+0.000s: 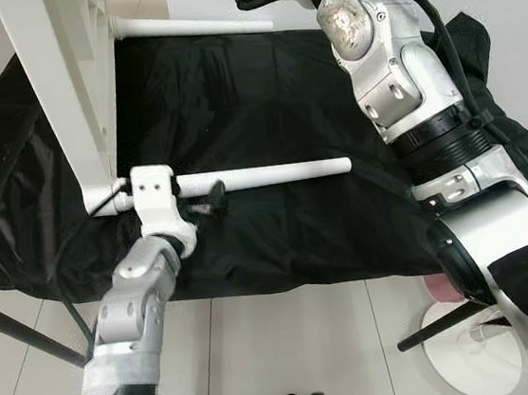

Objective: Building children table

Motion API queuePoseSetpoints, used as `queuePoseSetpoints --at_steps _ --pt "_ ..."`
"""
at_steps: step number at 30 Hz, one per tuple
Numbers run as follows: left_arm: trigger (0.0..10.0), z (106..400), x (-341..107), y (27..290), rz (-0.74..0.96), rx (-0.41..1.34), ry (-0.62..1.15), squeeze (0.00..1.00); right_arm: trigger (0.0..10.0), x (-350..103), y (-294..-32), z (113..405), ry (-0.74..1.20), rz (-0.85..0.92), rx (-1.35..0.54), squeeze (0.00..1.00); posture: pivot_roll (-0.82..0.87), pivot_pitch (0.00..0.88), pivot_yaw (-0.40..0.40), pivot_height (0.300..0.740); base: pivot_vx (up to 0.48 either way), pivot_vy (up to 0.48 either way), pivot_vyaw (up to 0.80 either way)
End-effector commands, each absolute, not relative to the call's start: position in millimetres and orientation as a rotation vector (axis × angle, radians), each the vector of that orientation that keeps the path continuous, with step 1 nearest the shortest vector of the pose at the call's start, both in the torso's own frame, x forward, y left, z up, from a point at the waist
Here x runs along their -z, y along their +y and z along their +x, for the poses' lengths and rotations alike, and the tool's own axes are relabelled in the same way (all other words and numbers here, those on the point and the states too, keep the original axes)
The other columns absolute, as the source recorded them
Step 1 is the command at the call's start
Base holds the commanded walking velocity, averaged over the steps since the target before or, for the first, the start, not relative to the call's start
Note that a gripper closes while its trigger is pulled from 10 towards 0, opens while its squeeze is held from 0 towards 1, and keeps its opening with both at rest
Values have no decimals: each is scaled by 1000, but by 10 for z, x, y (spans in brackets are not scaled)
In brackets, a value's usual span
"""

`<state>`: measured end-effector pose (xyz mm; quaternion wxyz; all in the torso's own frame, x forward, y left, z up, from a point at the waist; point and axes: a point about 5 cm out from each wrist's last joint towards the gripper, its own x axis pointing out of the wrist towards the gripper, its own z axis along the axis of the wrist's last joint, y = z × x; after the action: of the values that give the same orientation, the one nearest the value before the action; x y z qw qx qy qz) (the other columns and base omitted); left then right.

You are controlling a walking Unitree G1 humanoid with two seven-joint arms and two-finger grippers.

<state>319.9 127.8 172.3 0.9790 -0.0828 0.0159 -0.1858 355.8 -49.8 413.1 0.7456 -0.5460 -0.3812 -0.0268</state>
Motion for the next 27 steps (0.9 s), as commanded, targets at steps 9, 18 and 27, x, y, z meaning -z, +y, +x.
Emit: queuePoseSetpoints --at_steps 9,18,27 --pt "10000 3339 -1736 1361 -333 256 110 0 0 -4213 -531 3458 -828 -981 20 0 -9 174 -60 740 0 0 0" --pt "10000 3449 -1733 1424 -448 154 182 0 0 -4234 -516 3405 -820 -918 3 0 -26 177 -46 740 0 0 0" --pt "10000 3305 -1706 1357 -428 201 300 0 0 -4249 -543 3405 -820 -876 6 0 -19 183 -41 740 0 0 0"
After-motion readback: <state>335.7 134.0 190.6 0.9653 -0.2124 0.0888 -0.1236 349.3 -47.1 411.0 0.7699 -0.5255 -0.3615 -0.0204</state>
